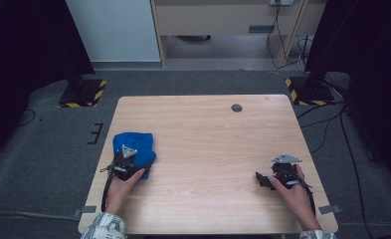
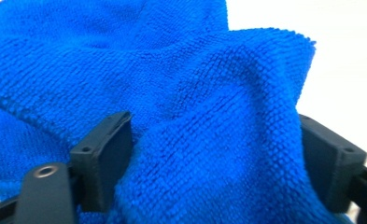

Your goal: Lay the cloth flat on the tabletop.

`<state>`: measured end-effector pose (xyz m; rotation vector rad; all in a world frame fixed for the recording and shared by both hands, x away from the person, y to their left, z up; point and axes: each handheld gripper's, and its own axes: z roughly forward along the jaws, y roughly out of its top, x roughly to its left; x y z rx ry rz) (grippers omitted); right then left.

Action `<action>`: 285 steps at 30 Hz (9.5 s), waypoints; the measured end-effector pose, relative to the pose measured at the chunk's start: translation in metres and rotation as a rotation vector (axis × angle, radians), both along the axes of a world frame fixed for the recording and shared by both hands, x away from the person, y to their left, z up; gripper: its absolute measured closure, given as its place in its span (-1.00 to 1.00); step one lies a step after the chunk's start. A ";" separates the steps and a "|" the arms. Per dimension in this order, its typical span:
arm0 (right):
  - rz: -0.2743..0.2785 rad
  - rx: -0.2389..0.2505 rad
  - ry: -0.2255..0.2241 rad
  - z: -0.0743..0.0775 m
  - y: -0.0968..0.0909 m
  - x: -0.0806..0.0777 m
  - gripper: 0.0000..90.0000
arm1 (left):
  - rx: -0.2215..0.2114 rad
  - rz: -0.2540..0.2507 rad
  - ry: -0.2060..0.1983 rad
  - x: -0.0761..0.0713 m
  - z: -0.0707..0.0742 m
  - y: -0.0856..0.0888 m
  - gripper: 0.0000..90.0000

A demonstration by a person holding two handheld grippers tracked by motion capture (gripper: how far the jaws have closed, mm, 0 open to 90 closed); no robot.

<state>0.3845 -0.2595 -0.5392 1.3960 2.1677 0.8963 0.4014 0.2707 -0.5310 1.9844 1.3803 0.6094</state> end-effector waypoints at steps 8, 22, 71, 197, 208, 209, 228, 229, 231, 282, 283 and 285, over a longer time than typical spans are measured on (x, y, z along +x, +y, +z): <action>0.001 0.000 0.001 0.000 0.000 0.000 -0.98 | -0.006 0.015 -0.011 -0.001 0.001 0.007 -0.02; 0.001 0.001 0.002 0.000 0.000 0.000 -0.98 | -0.079 0.009 -0.080 -0.007 0.018 0.013 0.51; 0.005 0.001 0.002 0.000 0.000 0.000 -0.98 | -0.187 -0.336 -0.137 0.007 0.081 -0.144 0.50; 0.443 0.108 -0.033 0.017 0.105 -0.010 0.96 | -0.033 -0.470 -0.023 -0.005 -0.001 -0.168 0.21; 0.425 0.117 -0.061 0.025 0.100 -0.011 0.97 | -0.029 -0.482 -0.041 -0.005 0.006 -0.169 0.91; 0.419 0.120 -0.067 0.027 0.098 -0.011 0.97 | -0.034 -0.468 -0.046 -0.005 0.008 -0.166 0.91; 0.323 0.126 -0.029 0.028 0.080 -0.007 0.43 | -0.006 -0.406 -0.088 -0.007 0.018 -0.147 0.30; 0.320 0.128 -0.037 0.030 0.080 -0.006 0.32 | -0.011 -0.404 -0.095 -0.009 0.020 -0.145 0.29; 0.312 0.138 -0.063 0.034 0.080 -0.007 0.15 | -0.022 -0.418 -0.104 -0.013 0.025 -0.142 0.34; 0.197 0.012 -0.035 0.037 0.053 0.011 0.92 | -0.097 -0.525 -0.103 -0.032 0.029 -0.159 0.41; 0.184 0.007 -0.027 0.035 0.050 0.012 0.92 | -0.098 -0.521 -0.103 -0.031 0.029 -0.159 0.40; 0.177 0.015 -0.016 0.033 0.046 0.013 0.88 | -0.099 -0.513 -0.104 -0.029 0.028 -0.158 0.38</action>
